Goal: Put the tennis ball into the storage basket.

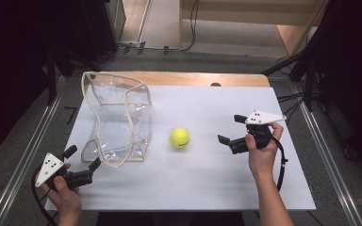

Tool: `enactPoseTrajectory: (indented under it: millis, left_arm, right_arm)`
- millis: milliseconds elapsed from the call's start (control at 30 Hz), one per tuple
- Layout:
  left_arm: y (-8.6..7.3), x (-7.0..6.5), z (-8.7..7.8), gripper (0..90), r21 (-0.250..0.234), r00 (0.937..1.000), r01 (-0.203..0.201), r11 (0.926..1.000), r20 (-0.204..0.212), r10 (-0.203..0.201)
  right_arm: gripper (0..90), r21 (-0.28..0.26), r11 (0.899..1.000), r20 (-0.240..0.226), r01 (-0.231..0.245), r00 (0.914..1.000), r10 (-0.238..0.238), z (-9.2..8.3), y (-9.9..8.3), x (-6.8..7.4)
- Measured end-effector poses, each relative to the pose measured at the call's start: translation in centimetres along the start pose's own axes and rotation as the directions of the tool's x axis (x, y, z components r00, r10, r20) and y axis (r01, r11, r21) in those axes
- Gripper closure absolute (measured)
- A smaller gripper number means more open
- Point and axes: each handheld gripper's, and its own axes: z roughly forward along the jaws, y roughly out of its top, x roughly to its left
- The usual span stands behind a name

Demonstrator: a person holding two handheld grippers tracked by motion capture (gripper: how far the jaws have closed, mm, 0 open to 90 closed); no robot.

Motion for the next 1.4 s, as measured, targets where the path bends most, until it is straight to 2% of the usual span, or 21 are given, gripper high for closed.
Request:
enactPoseTrajectory:
  millis: [667, 867, 1033, 1133, 1400]
  left_arm:
    - [0.0, 0.0, 0.0, 0.0, -0.001, 1.0, 0.0, 1.0, 0.001, 0.0]
    - [0.0, 0.0, 0.0, 0.0, -0.001, 1.0, 0.001, 1.0, 0.001, -0.001]
    - [0.0, 0.0, 0.0, 0.0, -0.005, 1.0, 0.007, 1.0, 0.001, -0.007]
    - [0.0, 0.0, 0.0, 0.0, -0.005, 1.0, 0.006, 1.0, 0.002, -0.006]
    - [0.0, 0.1, 0.0, 0.0, -0.008, 0.9999, 0.01, 0.9999, 0.005, -0.01]
  right_arm:
    - [0.0, 0.086, 0.995, -0.063, 0.04, 0.9974, -0.034, 2.9, 1.5, 0.6]
    - [0.0, 0.126, 0.989, -0.089, 0.072, 0.9942, -0.061, 4.3, 2.3, 1.2]
    - [0.0, 0.138, 0.987, -0.104, 0.078, 0.9926, -0.064, 5.1, 2.6, 1.5]
    - [0.0, 0.168, 0.982, -0.125, 0.091, 0.9897, -0.07, 6.0, 3.1, 1.8]
    - [0.0, 0.205, 0.971, -0.149, 0.119, 0.9848, -0.089, 7.6, 3.9, 2.4]
